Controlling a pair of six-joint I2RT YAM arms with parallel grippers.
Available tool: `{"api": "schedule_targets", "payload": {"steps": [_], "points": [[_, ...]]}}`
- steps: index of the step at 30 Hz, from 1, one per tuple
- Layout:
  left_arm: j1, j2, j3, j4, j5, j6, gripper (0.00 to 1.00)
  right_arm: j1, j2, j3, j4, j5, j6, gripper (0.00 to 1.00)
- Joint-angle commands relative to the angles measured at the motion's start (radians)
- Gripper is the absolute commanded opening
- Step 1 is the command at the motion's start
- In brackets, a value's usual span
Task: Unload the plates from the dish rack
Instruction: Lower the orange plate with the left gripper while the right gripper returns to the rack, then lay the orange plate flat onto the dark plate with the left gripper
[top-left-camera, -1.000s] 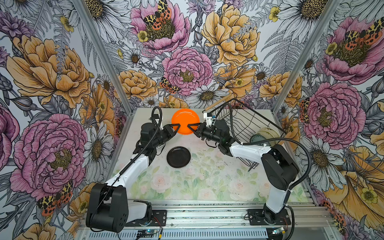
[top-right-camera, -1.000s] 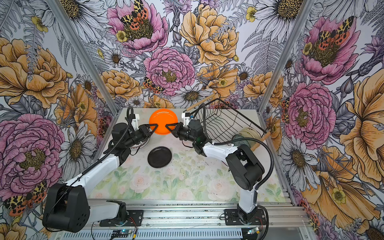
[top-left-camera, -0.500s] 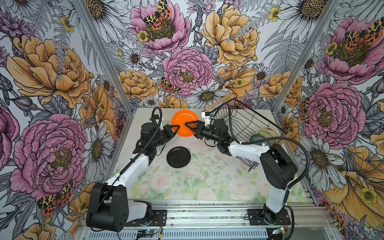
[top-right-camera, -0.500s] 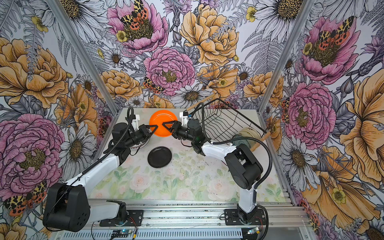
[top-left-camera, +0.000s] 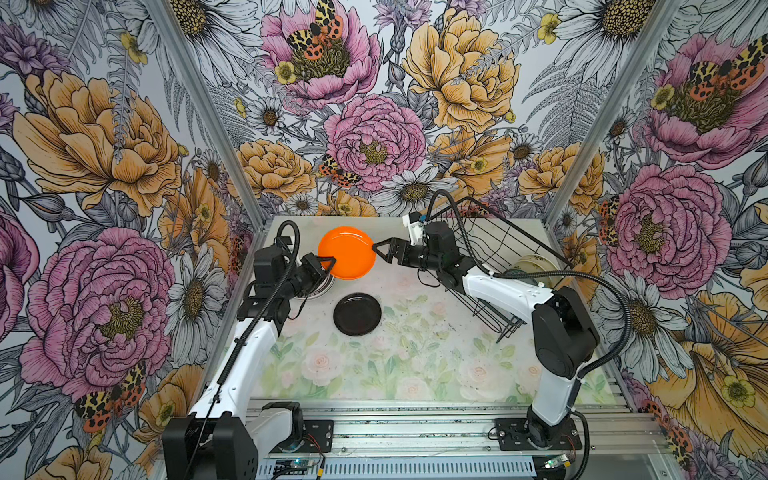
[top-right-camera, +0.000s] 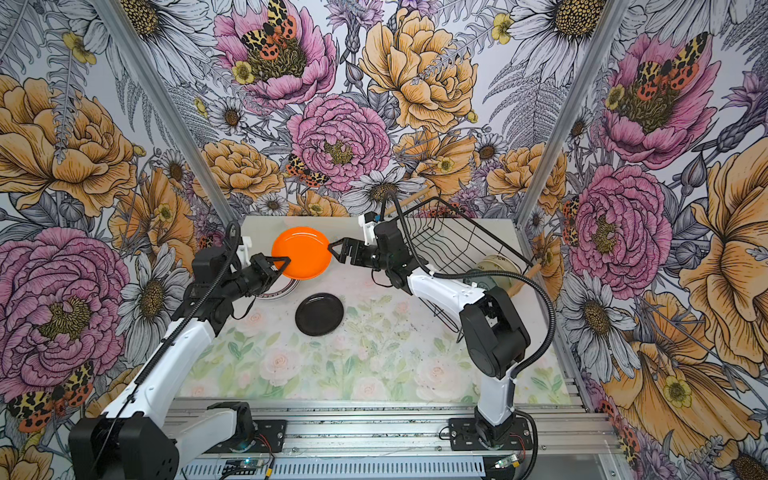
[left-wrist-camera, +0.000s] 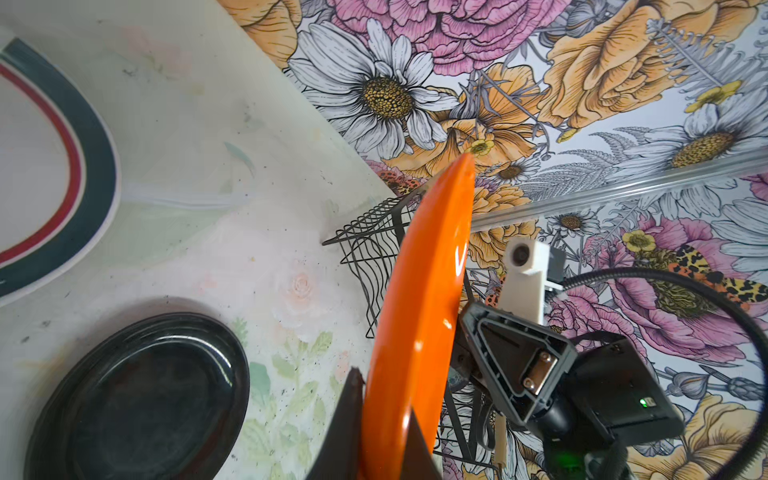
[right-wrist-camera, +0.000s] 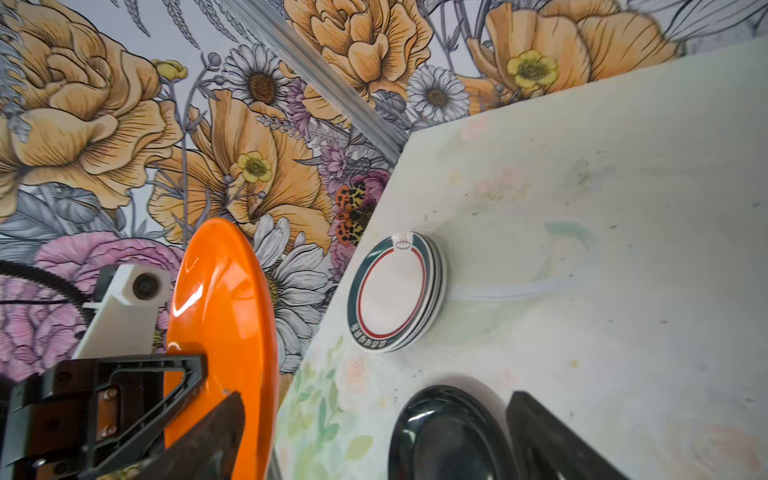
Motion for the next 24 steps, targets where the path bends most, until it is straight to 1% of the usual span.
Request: {"api": "schedule_targets", "payload": {"steps": [1,2,5,6,7,8,10,11,14,16,21,24], "points": [[0.016,-0.029,-0.026,-0.178,0.009,0.079,0.05,0.005,-0.135,0.034,-0.248,0.292,-0.378,0.99],[0.017,-0.033,-0.034,-0.194,0.003,0.089,0.05,0.004,-0.162,0.022,-0.254,0.356,-0.42,0.99],[0.009,-0.045,-0.06,-0.237,-0.027,0.104,0.05,0.007,-0.242,-0.017,-0.259,0.669,-0.548,1.0],[0.003,-0.048,-0.063,-0.253,-0.047,0.111,0.05,0.007,-0.264,-0.029,-0.259,0.77,-0.585,0.99],[-0.007,-0.053,-0.067,-0.267,-0.072,0.119,0.05,0.007,-0.284,-0.039,-0.26,0.898,-0.614,0.99],[-0.017,-0.058,-0.07,-0.282,-0.102,0.125,0.05,0.006,-0.297,-0.044,-0.266,0.99,-0.632,1.0],[-0.042,-0.068,-0.077,-0.307,-0.167,0.128,0.05,-0.005,-0.318,-0.042,-0.303,1.149,-0.659,1.0],[-0.051,-0.068,-0.082,-0.312,-0.188,0.125,0.05,-0.008,-0.328,-0.045,-0.312,1.193,-0.669,1.0],[-0.081,-0.064,-0.105,-0.315,-0.242,0.115,0.04,-0.026,-0.361,-0.068,-0.327,1.258,-0.702,0.99],[-0.115,-0.064,-0.117,-0.314,-0.292,0.113,0.04,-0.042,-0.377,-0.08,-0.346,1.285,-0.701,1.0],[-0.138,-0.043,-0.131,-0.311,-0.308,0.116,0.03,-0.092,-0.407,-0.1,-0.424,1.293,-0.641,0.99],[-0.142,-0.041,-0.152,-0.299,-0.322,0.117,0.04,-0.105,-0.421,-0.109,-0.457,1.282,-0.618,1.0]]}}
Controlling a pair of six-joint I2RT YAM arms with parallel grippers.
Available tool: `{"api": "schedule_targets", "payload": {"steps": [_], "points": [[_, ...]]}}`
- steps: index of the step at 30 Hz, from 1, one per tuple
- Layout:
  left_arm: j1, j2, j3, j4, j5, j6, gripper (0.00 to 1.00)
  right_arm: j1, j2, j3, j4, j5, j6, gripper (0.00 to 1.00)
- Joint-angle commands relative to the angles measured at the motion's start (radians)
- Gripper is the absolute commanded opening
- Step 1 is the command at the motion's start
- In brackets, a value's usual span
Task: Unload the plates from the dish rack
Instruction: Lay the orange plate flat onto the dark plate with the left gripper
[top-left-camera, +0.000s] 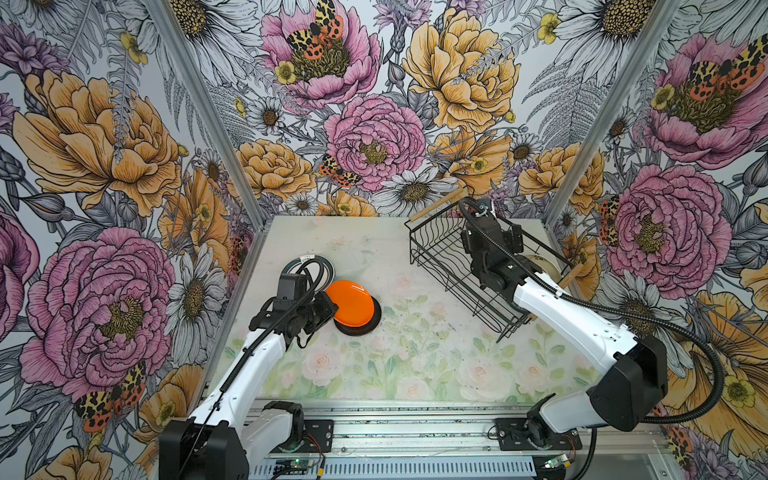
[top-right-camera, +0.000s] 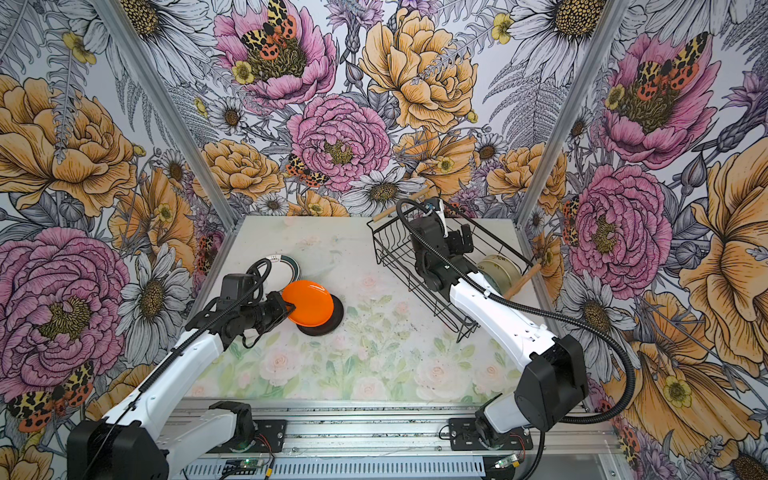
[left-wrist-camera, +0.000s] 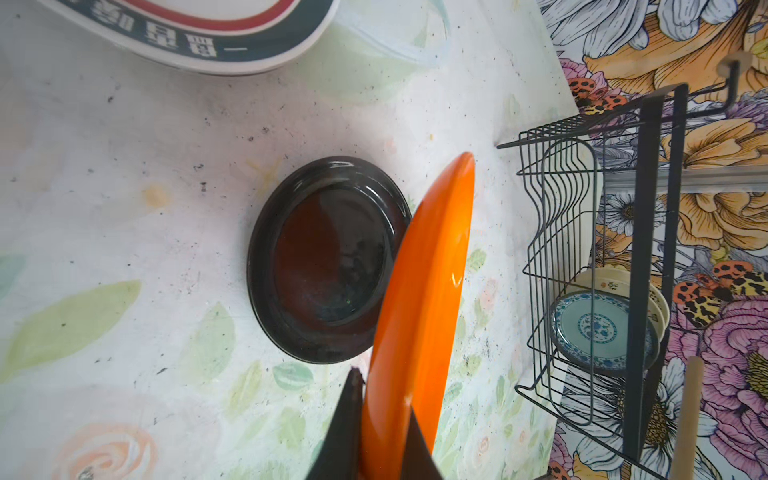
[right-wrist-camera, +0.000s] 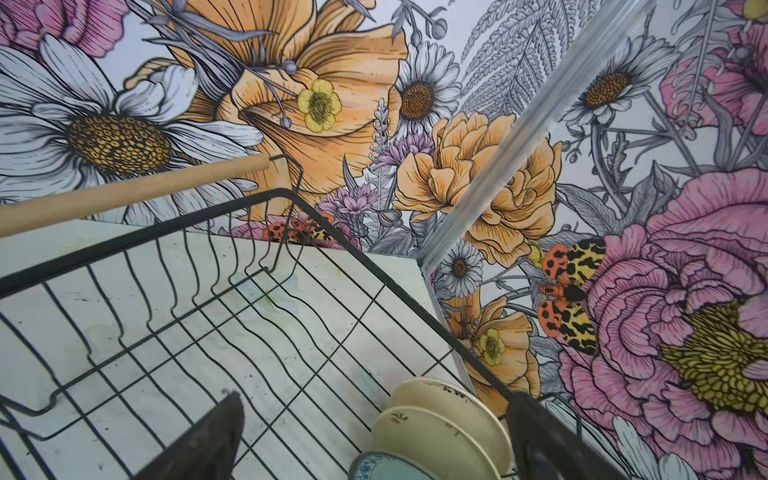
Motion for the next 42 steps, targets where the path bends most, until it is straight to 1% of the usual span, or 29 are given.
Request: {"api": "schedule_targets", "payload": {"steps": [1,11,22,31,35,42], "points": [[-0.003,0.006,-0.027,0.036,-0.046,0.018,0.04,-0.01,-0.053,-0.008,-0.058,0.038,0.03,1.0],[-0.005,0.07,-0.093,0.16,-0.028,-0.014,0.03,-0.023,-0.044,0.001,-0.124,-0.013,0.046,1.0],[-0.009,0.133,-0.106,0.196,-0.039,-0.02,0.06,-0.029,-0.013,0.001,-0.148,-0.078,0.062,0.99],[-0.023,0.191,-0.1,0.222,-0.03,-0.03,0.07,-0.032,0.021,0.005,-0.162,-0.087,0.056,1.0],[-0.03,0.215,-0.092,0.222,-0.024,-0.033,0.1,-0.035,0.033,0.003,-0.166,-0.105,0.061,0.99],[-0.03,0.246,-0.084,0.22,-0.026,-0.042,0.24,-0.038,0.05,0.014,-0.172,-0.128,0.057,0.99]]}}
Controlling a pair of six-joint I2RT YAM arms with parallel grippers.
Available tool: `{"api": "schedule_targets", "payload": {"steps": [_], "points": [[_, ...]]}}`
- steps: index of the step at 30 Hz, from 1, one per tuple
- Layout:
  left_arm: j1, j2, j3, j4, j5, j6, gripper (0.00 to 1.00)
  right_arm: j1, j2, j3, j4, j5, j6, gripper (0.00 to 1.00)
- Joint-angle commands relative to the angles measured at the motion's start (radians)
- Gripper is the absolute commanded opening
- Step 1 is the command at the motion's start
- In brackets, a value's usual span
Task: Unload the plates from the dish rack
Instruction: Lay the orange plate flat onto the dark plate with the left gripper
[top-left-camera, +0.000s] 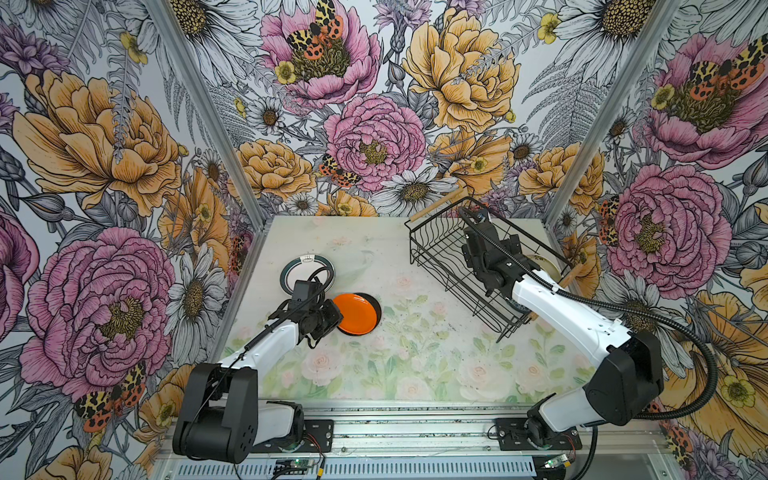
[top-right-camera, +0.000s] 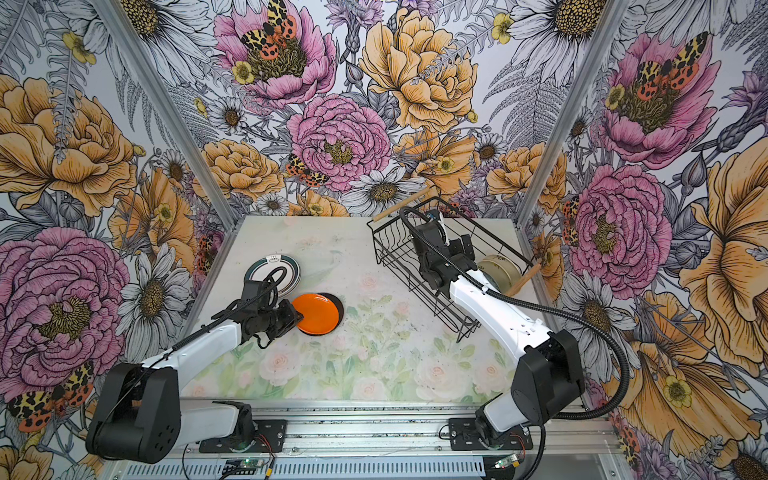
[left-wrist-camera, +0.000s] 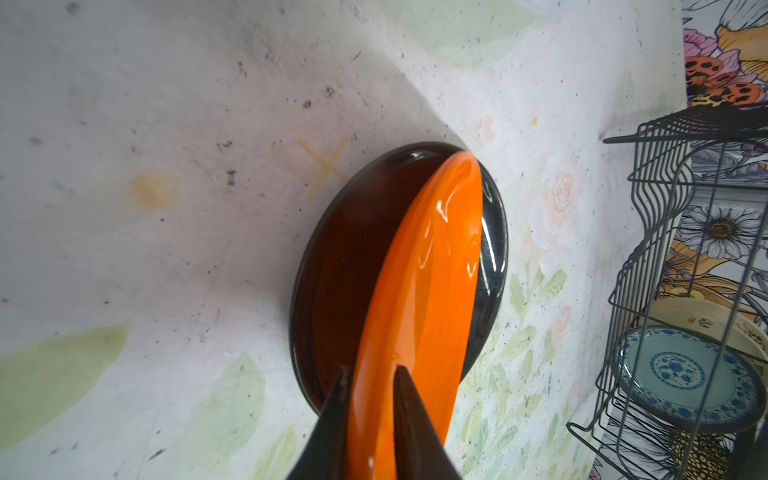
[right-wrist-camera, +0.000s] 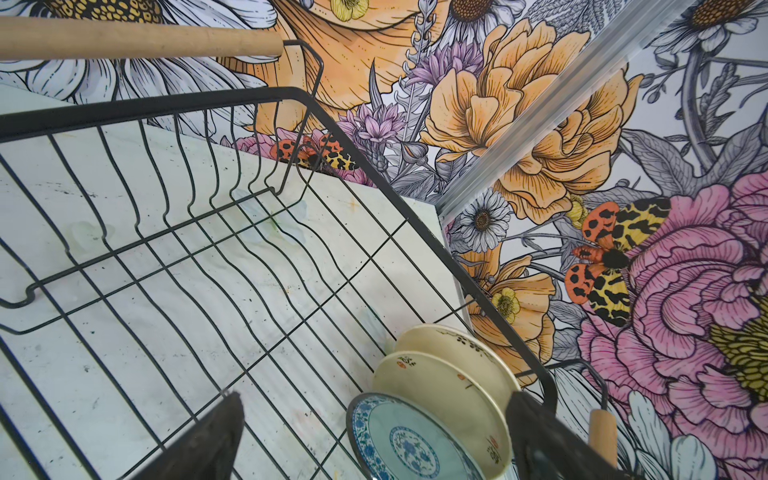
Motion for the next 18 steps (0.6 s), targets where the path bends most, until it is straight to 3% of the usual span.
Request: {"api": "schedule_targets", "payload": {"steps": [1,9,13,18], "points": [[-0.01,0.014,0.013,0.017,-0.006,-0.005,0.25,-0.007,0.016,0.023,-0.006,-0.019,0.009,1.0],[-0.01,0.028,0.04,-0.02,-0.025,-0.001,0.3,-0.007,0.033,0.03,-0.006,-0.044,0.007,1.0],[-0.01,0.031,0.058,-0.053,-0.05,0.002,0.43,-0.008,0.037,0.033,-0.009,-0.062,0.004,1.0],[-0.014,0.039,0.084,-0.086,-0.076,0.016,0.47,-0.008,0.046,0.037,-0.011,-0.07,0.004,1.0]]}}
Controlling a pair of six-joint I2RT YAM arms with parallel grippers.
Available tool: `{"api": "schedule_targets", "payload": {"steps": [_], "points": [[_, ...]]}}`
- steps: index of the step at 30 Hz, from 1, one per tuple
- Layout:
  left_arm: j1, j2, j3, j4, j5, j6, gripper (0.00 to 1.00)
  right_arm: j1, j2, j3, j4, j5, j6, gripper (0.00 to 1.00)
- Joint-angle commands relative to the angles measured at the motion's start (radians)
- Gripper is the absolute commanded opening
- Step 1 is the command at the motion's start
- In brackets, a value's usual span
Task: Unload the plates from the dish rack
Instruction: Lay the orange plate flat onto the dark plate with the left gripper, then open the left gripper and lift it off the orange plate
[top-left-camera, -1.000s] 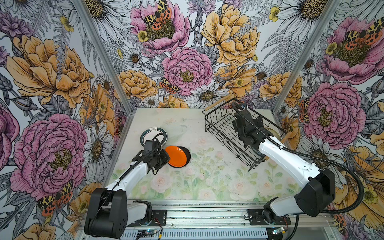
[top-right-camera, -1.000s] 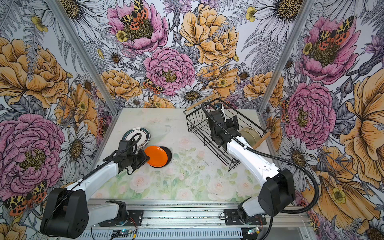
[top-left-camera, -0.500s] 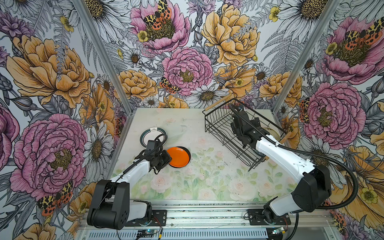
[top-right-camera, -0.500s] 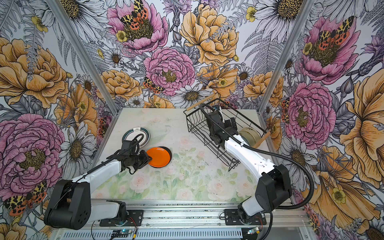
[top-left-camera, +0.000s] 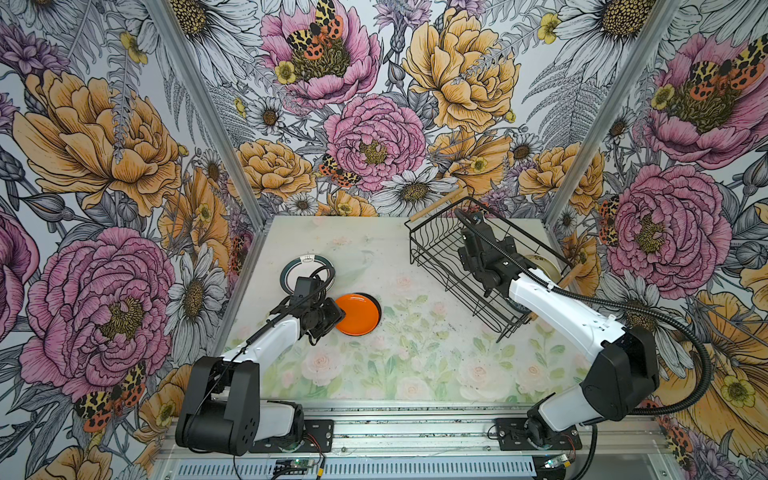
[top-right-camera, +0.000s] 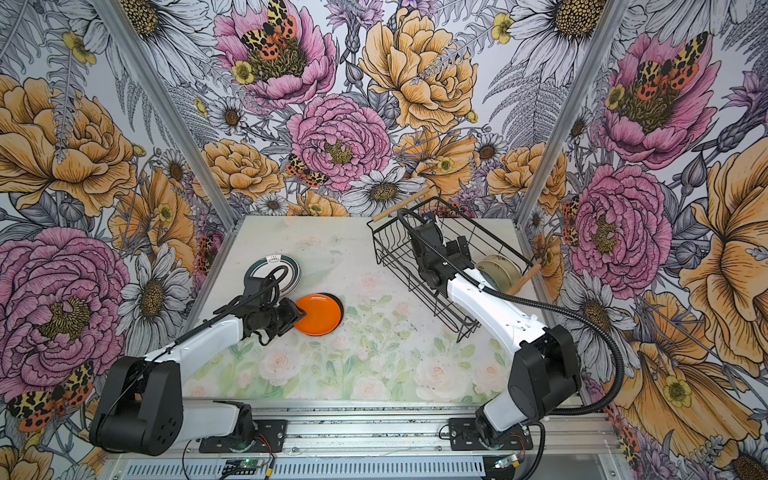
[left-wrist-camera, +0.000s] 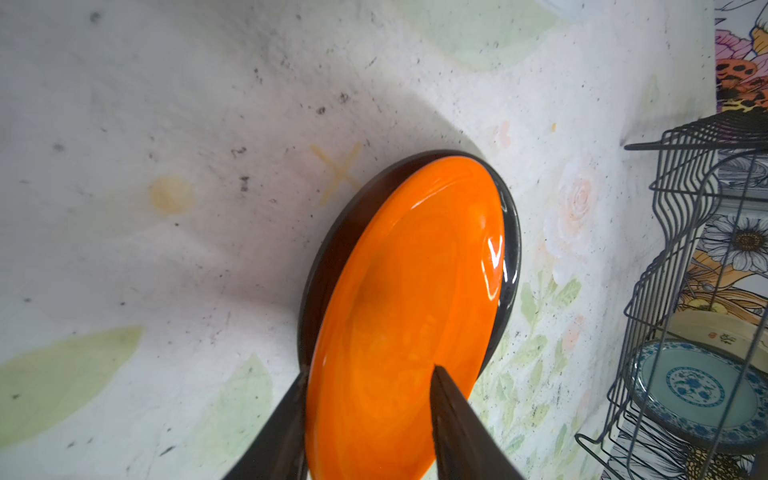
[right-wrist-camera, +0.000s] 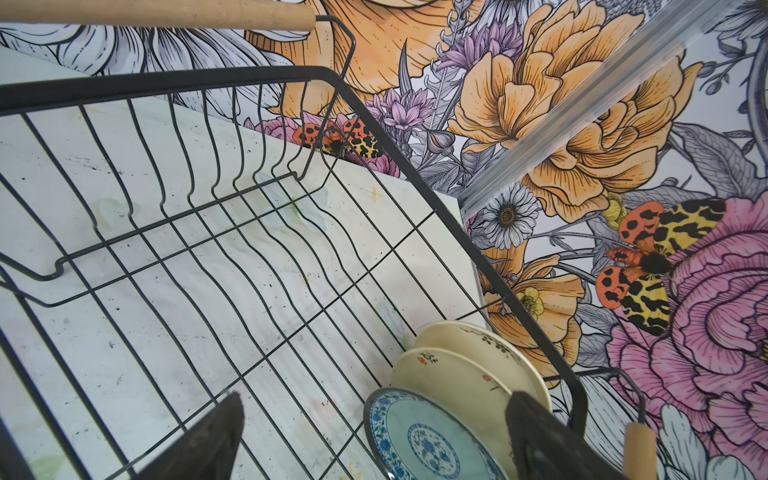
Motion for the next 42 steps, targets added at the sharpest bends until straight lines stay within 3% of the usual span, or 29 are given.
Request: {"api": "schedule_targets", "payload": {"steps": [1,21,25,31,32,40,42], "points": [[-0.01,0.017,0.04,-0.037,-0.048,0.017,0.48,-0.007,0.019,0.037,-0.002,-0.013,0.004,1.0],[-0.067,0.089,0.134,-0.131,-0.131,0.044,0.61,-0.015,0.023,0.031,-0.005,-0.011,0.001,1.0],[-0.067,0.013,0.136,-0.177,-0.174,0.043,0.73,-0.034,0.023,0.029,-0.005,-0.028,-0.001,0.99],[-0.041,-0.155,0.173,-0.275,-0.221,0.095,0.88,-0.093,-0.001,0.032,-0.027,-0.217,-0.001,0.99],[-0.029,-0.181,0.176,-0.278,-0.213,0.107,0.99,-0.111,-0.009,0.035,-0.035,-0.27,-0.001,0.99],[0.042,-0.319,0.22,-0.286,-0.169,0.2,0.99,-0.334,-0.052,0.055,-0.173,-0.62,0.004,1.0],[0.041,-0.343,0.24,-0.284,-0.172,0.216,0.99,-0.388,-0.044,0.073,-0.221,-0.655,-0.001,1.0]]}}
